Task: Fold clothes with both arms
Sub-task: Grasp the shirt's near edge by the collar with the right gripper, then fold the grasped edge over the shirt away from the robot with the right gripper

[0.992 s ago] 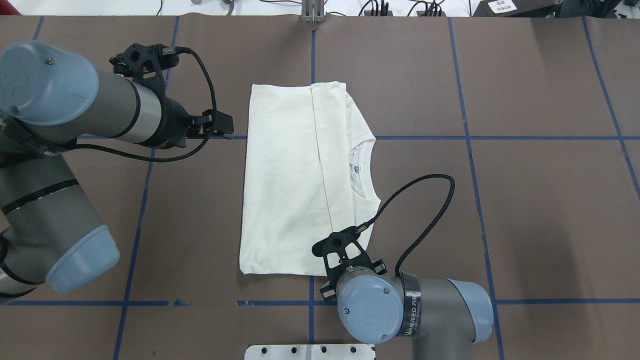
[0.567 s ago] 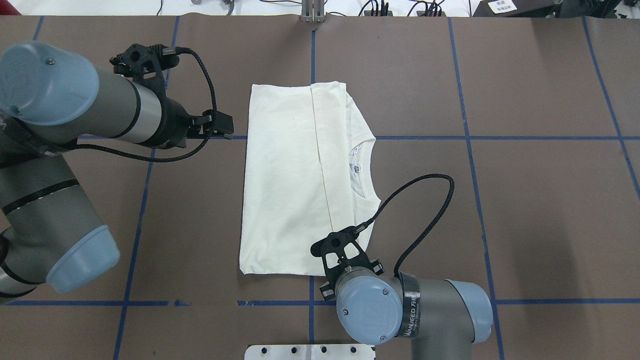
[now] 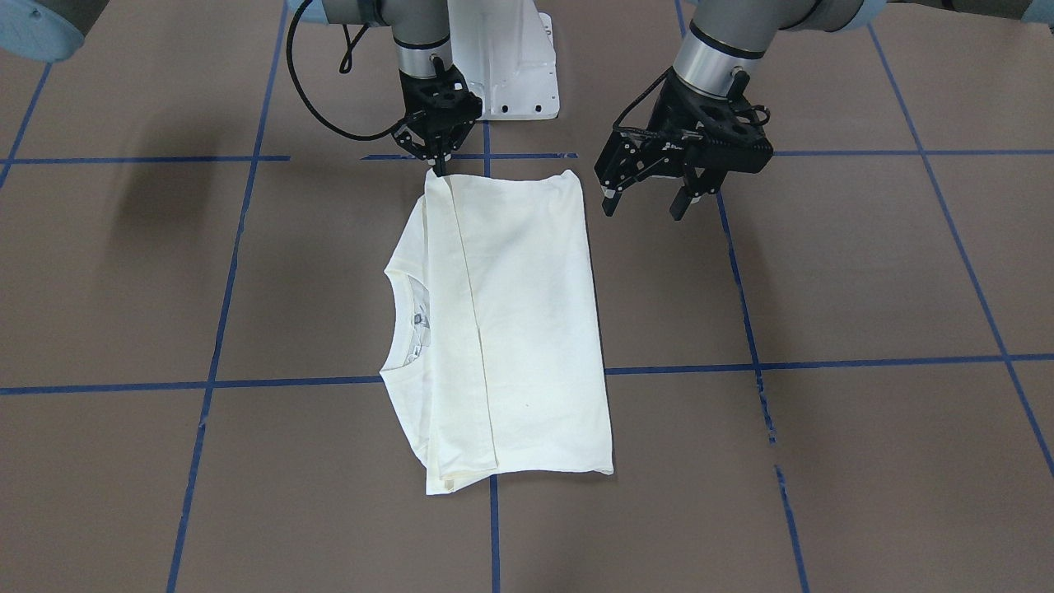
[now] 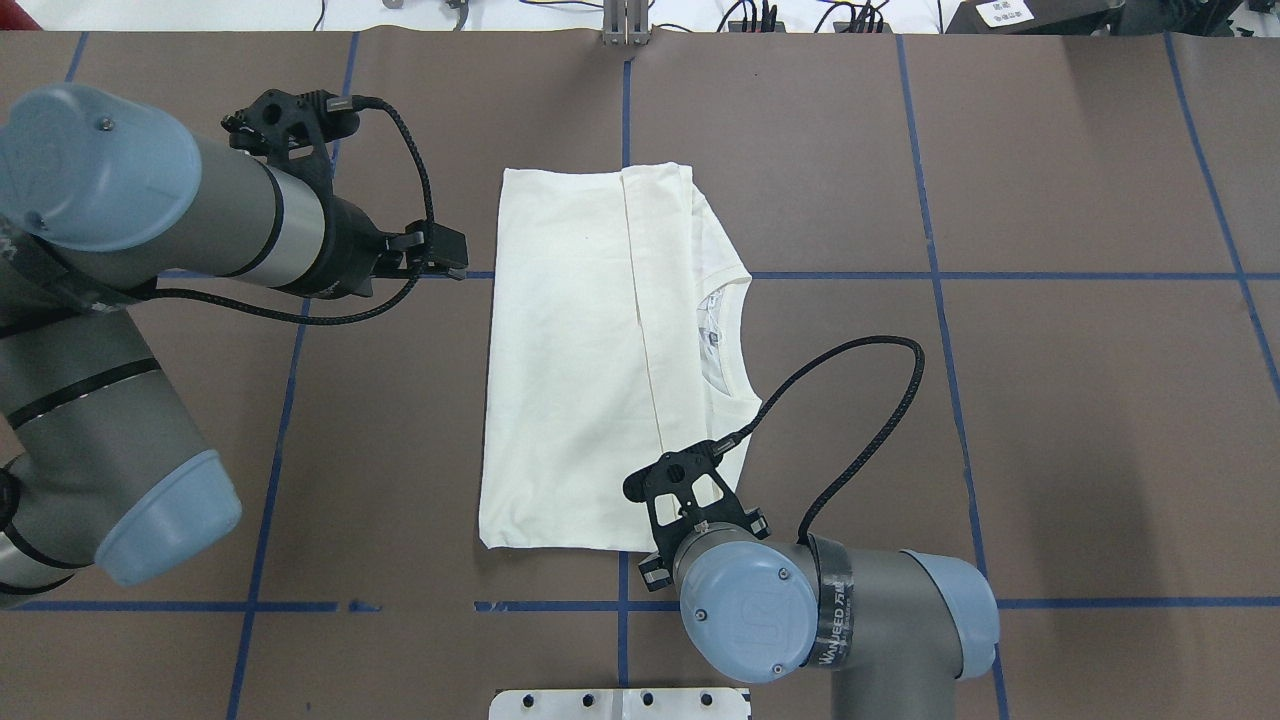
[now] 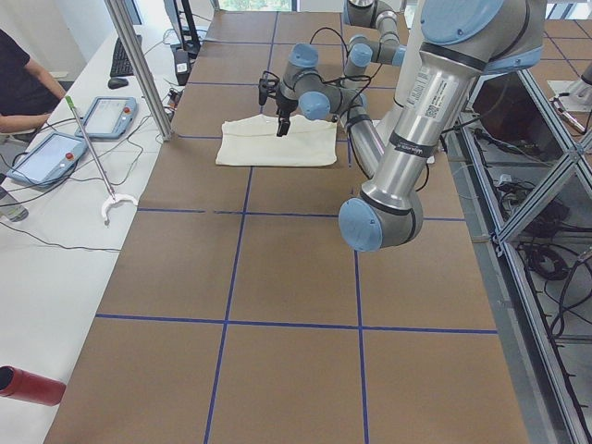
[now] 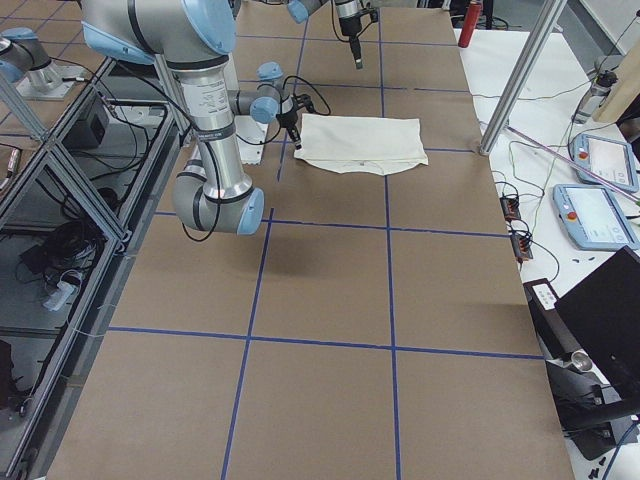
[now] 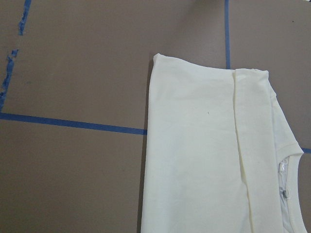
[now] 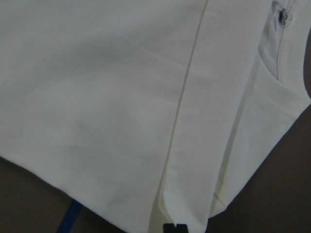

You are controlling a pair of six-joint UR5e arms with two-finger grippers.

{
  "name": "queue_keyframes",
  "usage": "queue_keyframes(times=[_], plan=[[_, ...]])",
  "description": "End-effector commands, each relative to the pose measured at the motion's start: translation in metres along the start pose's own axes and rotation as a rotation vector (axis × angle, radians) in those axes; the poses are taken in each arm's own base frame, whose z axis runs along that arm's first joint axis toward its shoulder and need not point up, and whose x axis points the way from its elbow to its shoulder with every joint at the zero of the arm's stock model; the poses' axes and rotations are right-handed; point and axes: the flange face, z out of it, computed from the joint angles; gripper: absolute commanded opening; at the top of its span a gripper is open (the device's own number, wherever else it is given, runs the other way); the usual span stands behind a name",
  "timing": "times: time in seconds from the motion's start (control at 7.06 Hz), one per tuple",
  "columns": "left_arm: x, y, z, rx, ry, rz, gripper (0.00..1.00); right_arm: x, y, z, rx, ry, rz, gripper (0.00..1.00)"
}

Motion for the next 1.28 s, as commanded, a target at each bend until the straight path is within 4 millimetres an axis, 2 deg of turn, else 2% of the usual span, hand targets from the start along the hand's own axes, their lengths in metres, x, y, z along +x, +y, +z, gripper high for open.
queue_keyframes(times=[0.0, 0.28, 0.42, 0.57, 0.71, 0.85, 0.99, 1.13], plan=[[0.001, 0.000, 0.000, 0.000, 0.001, 0.000, 1.00, 0.031, 0.008, 0.007, -0.008, 0.037, 0.019, 0.00], [0.002, 0.000, 0.000, 0.000, 0.002, 0.001, 1.00, 0.056, 0.024, 0.023, -0.037, 0.084, 0.017, 0.00], [0.001, 0.000, 0.000, 0.001, 0.000, 0.000, 1.00, 0.077, 0.036, 0.012, -0.045, 0.083, 0.033, 0.00], [0.001, 0.000, 0.001, 0.001, -0.001, 0.000, 1.00, 0.090, 0.041, -0.001, -0.047, 0.070, 0.036, 0.00], [0.001, -0.001, 0.005, -0.001, -0.007, -0.002, 1.00, 0.093, 0.037, -0.003, -0.041, 0.069, 0.044, 0.00], [0.000, -0.002, 0.007, -0.002, -0.011, -0.002, 1.00, 0.094, 0.030, -0.006, -0.040, 0.062, 0.056, 0.20], [0.000, -0.002, 0.007, -0.002, -0.010, -0.001, 1.00, 0.099, 0.023, -0.007, -0.035, 0.063, 0.067, 0.99], [0.001, -0.001, 0.007, -0.003, -0.008, -0.001, 1.00, 0.110, 0.008, -0.007, -0.017, 0.079, 0.072, 1.00]])
